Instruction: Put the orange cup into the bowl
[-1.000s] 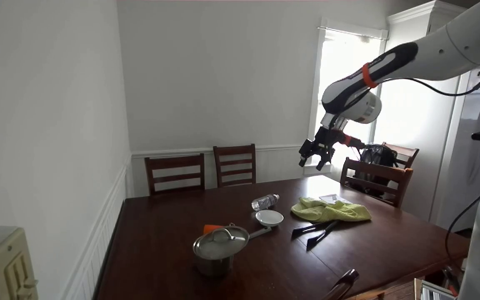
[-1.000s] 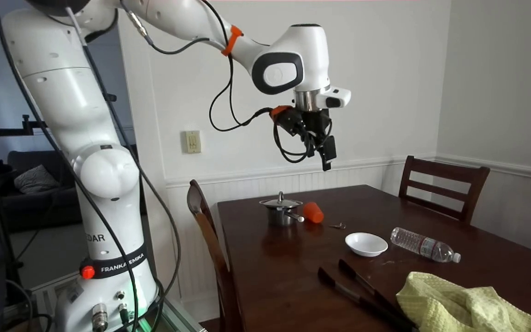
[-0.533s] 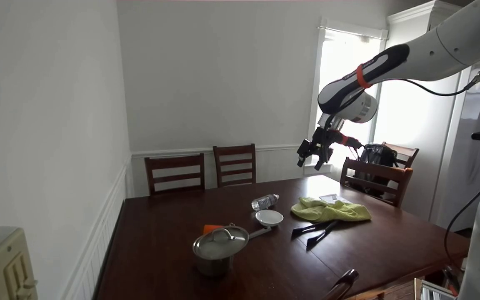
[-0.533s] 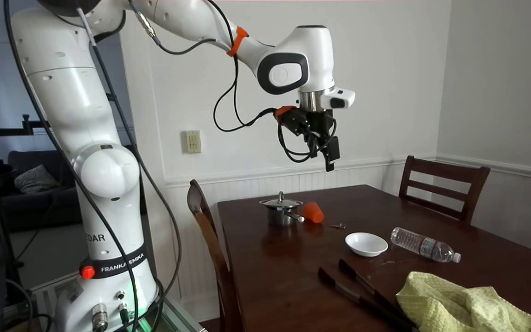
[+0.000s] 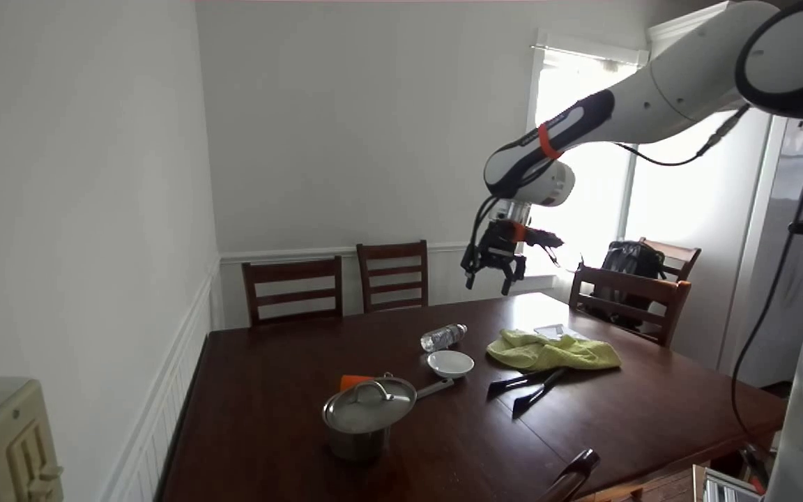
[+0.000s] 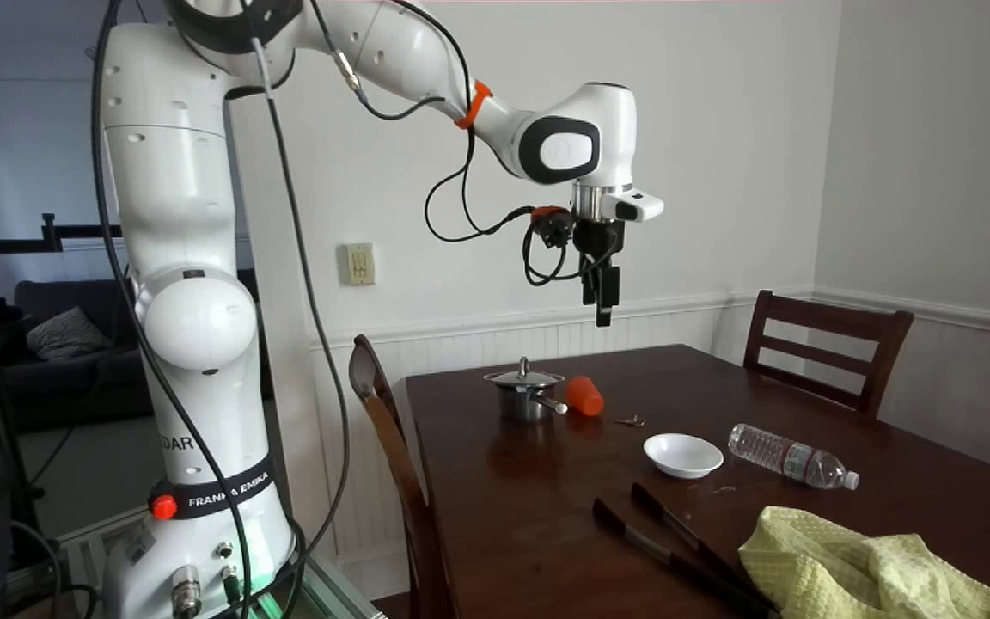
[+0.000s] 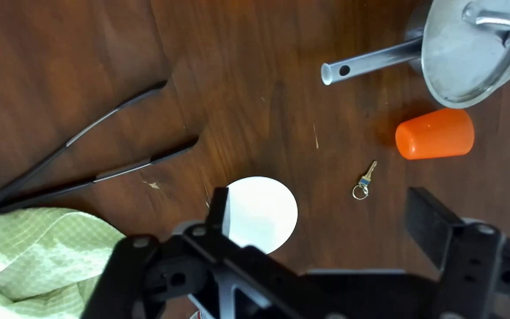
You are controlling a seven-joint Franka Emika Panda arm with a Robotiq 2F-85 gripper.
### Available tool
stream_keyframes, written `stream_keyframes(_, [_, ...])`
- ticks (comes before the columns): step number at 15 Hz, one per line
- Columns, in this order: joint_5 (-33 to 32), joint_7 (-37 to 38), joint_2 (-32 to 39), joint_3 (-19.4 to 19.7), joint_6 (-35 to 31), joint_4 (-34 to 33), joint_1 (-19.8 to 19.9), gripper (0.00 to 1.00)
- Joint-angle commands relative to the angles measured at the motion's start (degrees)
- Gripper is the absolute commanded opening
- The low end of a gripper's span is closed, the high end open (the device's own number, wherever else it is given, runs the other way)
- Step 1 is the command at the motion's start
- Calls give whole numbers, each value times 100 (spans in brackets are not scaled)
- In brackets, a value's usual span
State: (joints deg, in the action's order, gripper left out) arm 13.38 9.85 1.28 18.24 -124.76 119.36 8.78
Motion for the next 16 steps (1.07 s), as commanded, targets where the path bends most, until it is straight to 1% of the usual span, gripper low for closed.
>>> stream_keyframes(1, [-511,1556,1146,-370,608,-1460,-11,100])
stream_keyframes(3, [-1057,2358,1669,-496,951,-2118,-232,100])
stream_keyframes(6, [-1785,3111,2405,-591,1647,-3073,-622,100])
stream_keyframes(8, [-2211,3181,2878,-678,2103,-3694,-869,100])
stream_keyframes(9, [-2096,2858,3088,-831,2517,-3992,-882,100])
stream_keyframes(10, [-2035,2610,3270,-946,2760,-4294,-913,100])
stream_keyframes(11, [-1983,2910,2759,-851,2193,-3466,-888,100])
stream_keyframes(13, [-1976,2816,3084,-946,2497,-3905,-993,100])
stream_keyframes(16, [-1974,2738,3216,-940,2591,-4110,-975,100])
